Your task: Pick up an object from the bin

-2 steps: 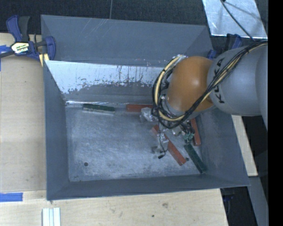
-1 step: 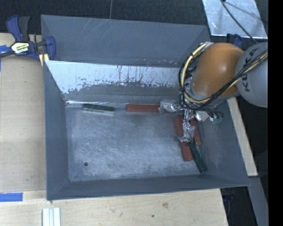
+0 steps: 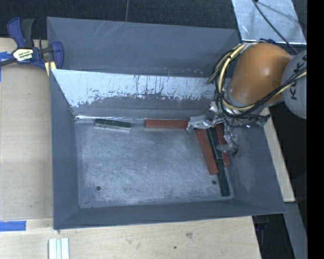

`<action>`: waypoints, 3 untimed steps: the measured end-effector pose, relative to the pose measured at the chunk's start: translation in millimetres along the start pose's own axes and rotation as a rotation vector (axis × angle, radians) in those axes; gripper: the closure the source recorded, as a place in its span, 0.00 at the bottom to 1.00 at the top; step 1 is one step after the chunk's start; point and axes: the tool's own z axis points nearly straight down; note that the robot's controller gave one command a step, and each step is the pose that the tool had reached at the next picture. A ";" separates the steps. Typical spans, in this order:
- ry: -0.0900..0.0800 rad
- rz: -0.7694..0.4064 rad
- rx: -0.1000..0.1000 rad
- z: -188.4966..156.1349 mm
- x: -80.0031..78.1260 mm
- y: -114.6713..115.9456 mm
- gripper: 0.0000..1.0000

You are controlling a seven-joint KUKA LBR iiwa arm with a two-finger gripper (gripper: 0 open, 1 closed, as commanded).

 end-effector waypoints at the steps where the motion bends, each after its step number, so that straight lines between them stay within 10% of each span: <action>1: -0.007 -0.480 -0.006 5.1 -0.1 -0.1 0.00; 2: 0.004 -0.476 -0.003 2.5 5.2 -4.4 1.00; 3: 0.000 -0.495 0.003 -50.9 3.3 -0.6 1.00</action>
Offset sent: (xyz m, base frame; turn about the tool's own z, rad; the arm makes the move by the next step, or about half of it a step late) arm -0.0013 -0.0053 -0.0071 -0.4789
